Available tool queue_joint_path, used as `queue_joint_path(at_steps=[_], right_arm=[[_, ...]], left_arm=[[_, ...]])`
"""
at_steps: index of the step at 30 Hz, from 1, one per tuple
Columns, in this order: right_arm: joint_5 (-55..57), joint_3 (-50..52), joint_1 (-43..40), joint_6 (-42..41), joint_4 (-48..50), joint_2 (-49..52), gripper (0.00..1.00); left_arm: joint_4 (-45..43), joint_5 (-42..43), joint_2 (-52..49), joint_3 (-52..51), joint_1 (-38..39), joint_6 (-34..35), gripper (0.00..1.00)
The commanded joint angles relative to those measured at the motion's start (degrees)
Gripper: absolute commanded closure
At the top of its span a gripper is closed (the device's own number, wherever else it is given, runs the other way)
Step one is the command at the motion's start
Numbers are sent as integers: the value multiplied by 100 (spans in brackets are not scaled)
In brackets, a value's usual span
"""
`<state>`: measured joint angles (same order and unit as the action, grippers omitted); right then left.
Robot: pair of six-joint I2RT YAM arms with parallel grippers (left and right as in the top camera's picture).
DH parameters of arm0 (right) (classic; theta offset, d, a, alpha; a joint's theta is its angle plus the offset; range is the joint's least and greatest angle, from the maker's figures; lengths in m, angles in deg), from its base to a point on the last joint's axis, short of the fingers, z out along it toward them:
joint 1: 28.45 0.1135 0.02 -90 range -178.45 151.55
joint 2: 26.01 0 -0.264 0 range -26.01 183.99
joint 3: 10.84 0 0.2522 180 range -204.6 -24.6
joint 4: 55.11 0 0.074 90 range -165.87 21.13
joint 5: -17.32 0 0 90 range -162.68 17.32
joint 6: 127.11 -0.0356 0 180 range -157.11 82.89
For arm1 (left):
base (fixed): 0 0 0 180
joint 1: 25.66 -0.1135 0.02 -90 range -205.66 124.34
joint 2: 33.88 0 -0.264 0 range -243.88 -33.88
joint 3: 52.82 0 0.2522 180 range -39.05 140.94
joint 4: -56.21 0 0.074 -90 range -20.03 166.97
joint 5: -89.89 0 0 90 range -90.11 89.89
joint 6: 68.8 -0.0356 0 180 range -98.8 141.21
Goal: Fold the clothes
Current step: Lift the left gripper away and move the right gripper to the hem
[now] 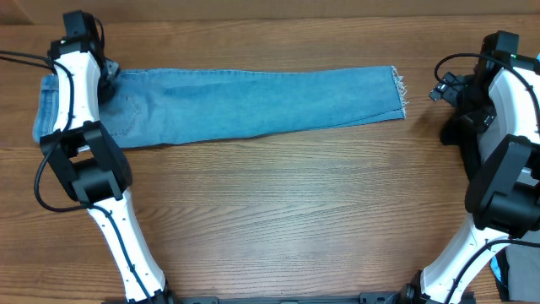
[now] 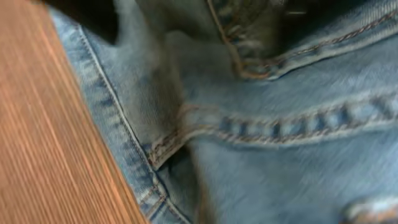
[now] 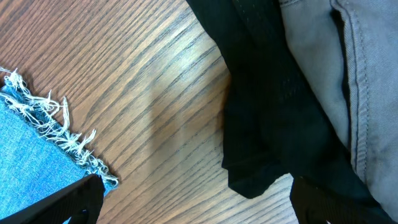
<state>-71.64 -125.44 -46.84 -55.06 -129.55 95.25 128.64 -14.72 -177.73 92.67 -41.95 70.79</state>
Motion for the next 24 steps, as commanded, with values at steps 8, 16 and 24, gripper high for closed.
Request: queue_joint_path(at_steps=[8,16,24], right_arm=[[39,-151,-22,42,17,-229,0],[-302,-151,-15,37,859,-229,0],[-1340,-151,-2,-437,1307,-225,0]], left_arm=[[986,564,1497,1561,-57,-627,0],[2166,981,2671,1631,-245,-590,0],[3547,1685,2719,1506,-1117,-1202,0]])
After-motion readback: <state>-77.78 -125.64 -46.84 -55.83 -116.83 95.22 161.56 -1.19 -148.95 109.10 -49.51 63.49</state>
